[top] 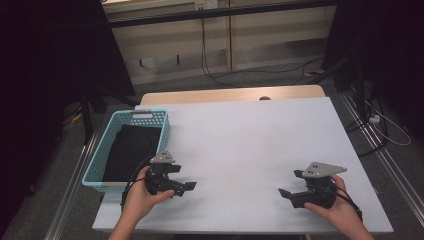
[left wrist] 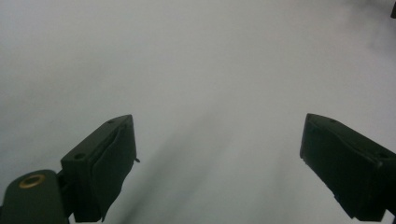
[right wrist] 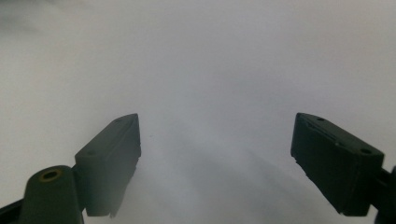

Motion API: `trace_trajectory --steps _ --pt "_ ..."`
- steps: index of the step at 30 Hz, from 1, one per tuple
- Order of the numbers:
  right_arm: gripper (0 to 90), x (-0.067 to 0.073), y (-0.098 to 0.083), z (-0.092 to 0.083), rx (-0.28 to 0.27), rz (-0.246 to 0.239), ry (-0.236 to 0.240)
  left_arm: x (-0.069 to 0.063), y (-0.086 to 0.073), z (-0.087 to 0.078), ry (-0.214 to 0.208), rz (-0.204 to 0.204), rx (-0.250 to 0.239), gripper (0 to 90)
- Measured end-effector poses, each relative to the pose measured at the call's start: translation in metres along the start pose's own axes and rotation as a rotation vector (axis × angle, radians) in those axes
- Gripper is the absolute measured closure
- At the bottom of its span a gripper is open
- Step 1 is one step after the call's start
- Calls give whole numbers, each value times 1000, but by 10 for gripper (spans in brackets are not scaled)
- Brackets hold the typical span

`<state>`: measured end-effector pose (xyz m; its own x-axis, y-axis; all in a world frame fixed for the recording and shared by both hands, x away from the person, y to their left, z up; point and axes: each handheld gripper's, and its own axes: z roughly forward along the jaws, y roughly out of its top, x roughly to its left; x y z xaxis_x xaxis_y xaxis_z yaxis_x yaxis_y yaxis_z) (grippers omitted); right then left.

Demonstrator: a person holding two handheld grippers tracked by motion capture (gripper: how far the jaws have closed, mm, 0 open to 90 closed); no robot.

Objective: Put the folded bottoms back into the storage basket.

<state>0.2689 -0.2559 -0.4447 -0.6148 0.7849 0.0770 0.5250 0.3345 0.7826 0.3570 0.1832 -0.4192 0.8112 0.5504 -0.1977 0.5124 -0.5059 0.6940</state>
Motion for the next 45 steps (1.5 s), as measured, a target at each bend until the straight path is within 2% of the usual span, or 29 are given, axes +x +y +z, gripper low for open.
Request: trace_trajectory --steps 11,25,45 --pt "155 -2 -3 -2 -8 7 -9 -2 -4 -2 -4 17 -16 100" --pt "154 -12 -9 -10 -12 25 -34 -3 -7 -2 -17 13 -35 92" --pt "154 -15 -13 -11 3 14 -44 -4 -11 -1 -36 19 -48 86"
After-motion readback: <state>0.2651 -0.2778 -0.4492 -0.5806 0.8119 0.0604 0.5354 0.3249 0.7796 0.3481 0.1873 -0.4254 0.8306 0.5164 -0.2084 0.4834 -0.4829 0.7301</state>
